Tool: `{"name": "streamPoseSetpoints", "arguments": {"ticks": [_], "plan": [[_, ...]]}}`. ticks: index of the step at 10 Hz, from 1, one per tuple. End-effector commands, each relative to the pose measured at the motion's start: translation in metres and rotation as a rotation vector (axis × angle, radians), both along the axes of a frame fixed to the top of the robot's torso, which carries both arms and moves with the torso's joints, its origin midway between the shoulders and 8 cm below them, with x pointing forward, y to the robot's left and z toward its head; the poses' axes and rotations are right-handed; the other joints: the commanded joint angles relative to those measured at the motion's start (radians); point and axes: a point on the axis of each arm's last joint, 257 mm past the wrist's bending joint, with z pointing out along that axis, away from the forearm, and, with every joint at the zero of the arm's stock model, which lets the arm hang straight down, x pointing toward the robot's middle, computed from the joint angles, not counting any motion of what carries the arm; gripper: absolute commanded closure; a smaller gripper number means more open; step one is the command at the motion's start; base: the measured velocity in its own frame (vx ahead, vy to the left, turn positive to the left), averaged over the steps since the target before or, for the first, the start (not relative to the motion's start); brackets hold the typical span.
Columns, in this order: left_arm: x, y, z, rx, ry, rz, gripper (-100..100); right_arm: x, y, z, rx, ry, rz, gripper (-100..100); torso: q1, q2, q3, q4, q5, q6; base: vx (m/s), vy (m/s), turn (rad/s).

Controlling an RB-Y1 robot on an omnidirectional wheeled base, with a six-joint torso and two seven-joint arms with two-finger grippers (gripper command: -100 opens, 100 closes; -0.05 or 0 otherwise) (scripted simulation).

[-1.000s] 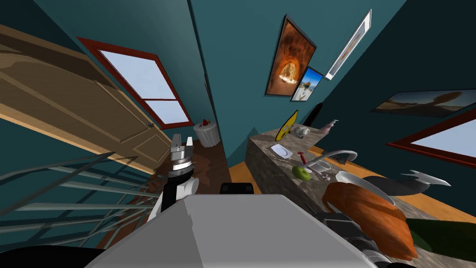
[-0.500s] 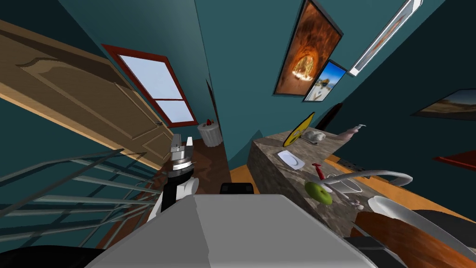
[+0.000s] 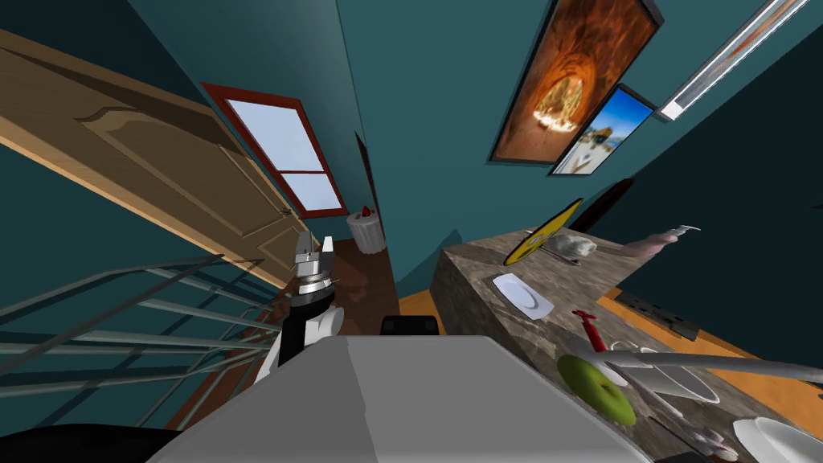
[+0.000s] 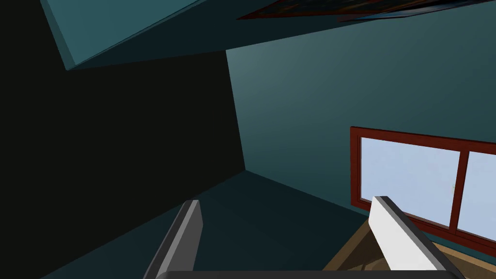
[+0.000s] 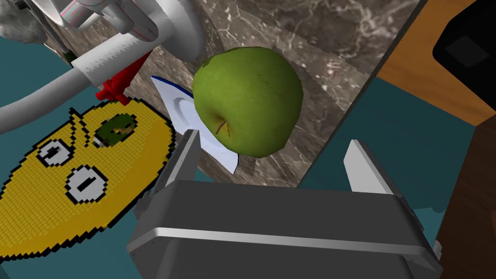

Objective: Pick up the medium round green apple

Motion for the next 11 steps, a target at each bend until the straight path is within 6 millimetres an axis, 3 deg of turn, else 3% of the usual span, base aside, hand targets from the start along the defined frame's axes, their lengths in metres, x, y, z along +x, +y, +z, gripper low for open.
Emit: {"name": "streamPoseSetpoints", "arguments": {"ticks": [1,3,4,5,9,10,11], "plan": [[0.0,0.0,0.0,0.0,0.0,0.0,0,-0.015,-0.005,0.003,-0.031,0.058,0.03,-100,0.0,0.0,0.0,0.0,0.0,0.0,0.104,-0.023,0.154],[0.0,0.0,0.0,0.0,0.0,0.0,0,-0.015,-0.008,0.002,-0.034,0.06,0.03,-100,0.001,0.0,0.0,0.0,0.0,0.0,0.082,-0.018,0.055],[0.0,0.0,0.0,0.0,0.0,0.0,0,-0.016,-0.008,0.002,-0.035,0.063,0.032,0,0.002,0.004,0.002,0.001,0.0,0.0,0.009,-0.003,0.0],[0.0,0.0,0.0,0.0,0.0,0.0,0,-0.018,-0.013,-0.005,-0.034,0.061,0.022,-100,0.002,0.006,0.004,0.002,0.0,0.001,0.012,0.001,0.062],[0.0,0.0,0.0,0.0,0.0,0.0,0,-0.021,-0.018,-0.014,-0.033,0.058,0.009,-100,0.002,0.008,0.005,0.002,0.0,0.001,0.008,0.001,0.046],[0.0,0.0,0.0,0.0,0.0,0.0,0,-0.021,-0.018,-0.015,-0.033,0.059,0.009,100,0.003,0.008,0.005,0.002,0.001,0.001,0.0,0.0,0.0],[0.0,0.0,0.0,0.0,0.0,0.0,0,-0.022,-0.017,-0.015,-0.03,0.06,0.009,100,0.002,0.008,0.005,0.002,0.002,0.0,0.0,0.0,0.0]]}}
